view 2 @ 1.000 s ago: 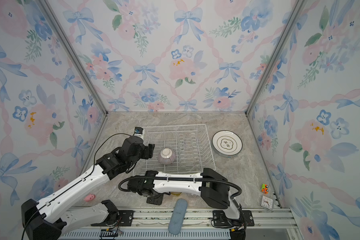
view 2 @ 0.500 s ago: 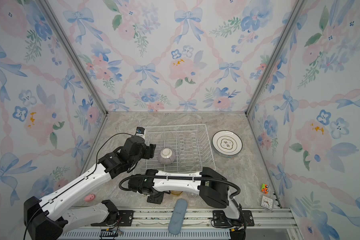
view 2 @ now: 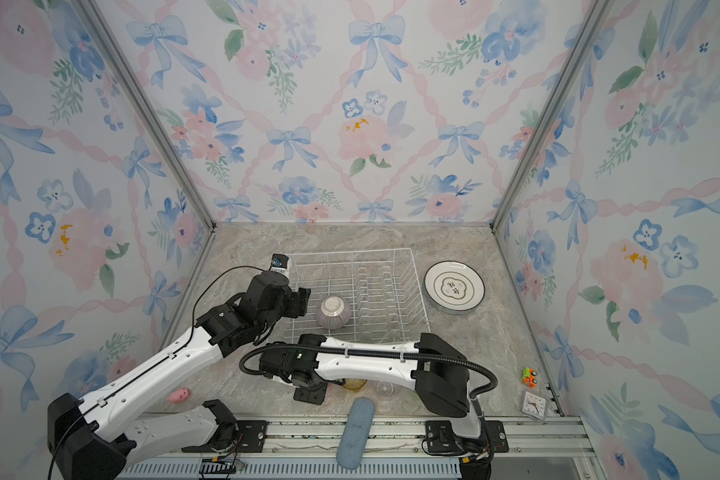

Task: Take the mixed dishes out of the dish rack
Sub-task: 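Set the pink cup beside the yellow cup and open the right gripper, then move the right gripper over the striped bowl while the left gripper approaches it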

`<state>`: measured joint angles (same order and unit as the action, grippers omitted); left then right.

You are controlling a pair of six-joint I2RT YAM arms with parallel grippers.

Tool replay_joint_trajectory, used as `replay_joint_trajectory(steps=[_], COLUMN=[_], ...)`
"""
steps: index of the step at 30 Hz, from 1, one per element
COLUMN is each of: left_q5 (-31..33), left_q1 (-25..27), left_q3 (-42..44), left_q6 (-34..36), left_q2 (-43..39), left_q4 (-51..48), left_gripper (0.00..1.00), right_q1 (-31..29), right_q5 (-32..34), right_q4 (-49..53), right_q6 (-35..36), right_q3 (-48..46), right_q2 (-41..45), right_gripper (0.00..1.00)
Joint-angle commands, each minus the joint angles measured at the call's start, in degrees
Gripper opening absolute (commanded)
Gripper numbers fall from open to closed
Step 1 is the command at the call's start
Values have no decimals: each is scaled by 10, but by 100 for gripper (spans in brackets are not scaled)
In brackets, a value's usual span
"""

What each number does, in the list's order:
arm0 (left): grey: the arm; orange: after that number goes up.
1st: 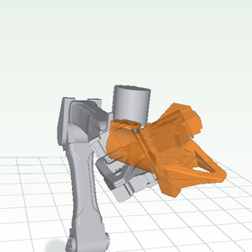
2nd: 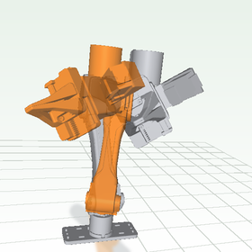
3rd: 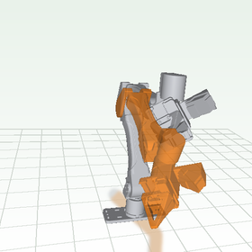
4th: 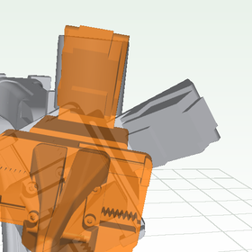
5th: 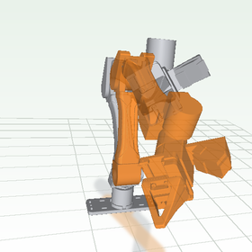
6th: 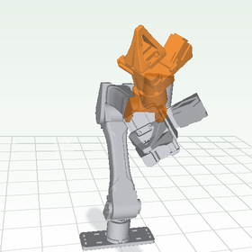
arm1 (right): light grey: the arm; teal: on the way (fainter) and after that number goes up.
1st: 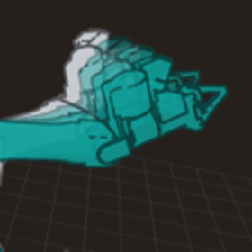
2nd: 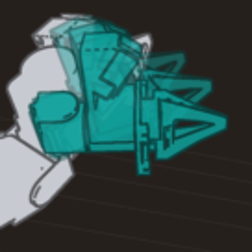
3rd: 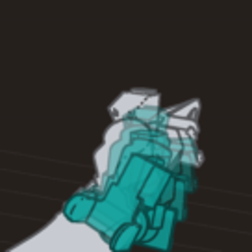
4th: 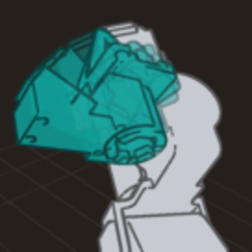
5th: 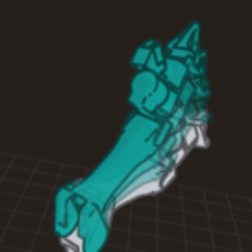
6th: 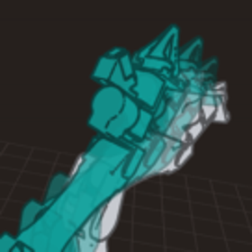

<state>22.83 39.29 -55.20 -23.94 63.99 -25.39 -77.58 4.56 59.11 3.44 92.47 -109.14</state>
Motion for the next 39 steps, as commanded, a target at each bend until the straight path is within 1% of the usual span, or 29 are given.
replay_joint_trajectory(steps=[1, 4, 8, 11, 13, 17, 19, 22, 26, 27, 34, 39], left_q5=[-9, -14, -21, -32, -42, -92, -125, -160, -185, -192, -214, -224], left_q1=[-5, -7, -10, -18, -28, -66, -87, -109, -127, -131, -147, -152], left_q3=[7, 6, 4, 5, 7, 18, 22, 28, 34, 34, 39, 42], left_q6=[13, 14, 15, 14, 13, -1, -2, -4, -4, -4, -1, 2], left_q2=[1, 3, 4, 7, 8, 4, 4, 5, 6, 7, 17, 25], left_q4=[3, 3, 3, 2, 2, 2, 2, 2, 2, 2, 2, 3], left_gripper=[81, 81, 80, 79, 79, 80, 80, 80, 80, 80, 80, 80], right_q1=[11, 19, 36, 74, 115, 187, 212, 234, 252, 256, 273, 278], right_q5=[-22, -49, -52, -23, 10, 53, 62, 64, 64, 59, 25, 16], right_q4=[-18, -22, -26, -36, -46, -63, -76, -101, -119, -121, -112, -119], right_q6=[-10, -10, -14, -40, -63, -92, -96, -95, -96, -96, -93, -97], right_q3=[-15, -27, -43, -57, -72, -89, -90, -82, -52, -41, 33, 60], right_q2=[60, 96, 148, 202, 227, 239, 228, 200, 147, 120, 22, -17], right_gripper=[43, 43, 44, 48, 52, 56, 58, 61, 66, 67, 70, 70])
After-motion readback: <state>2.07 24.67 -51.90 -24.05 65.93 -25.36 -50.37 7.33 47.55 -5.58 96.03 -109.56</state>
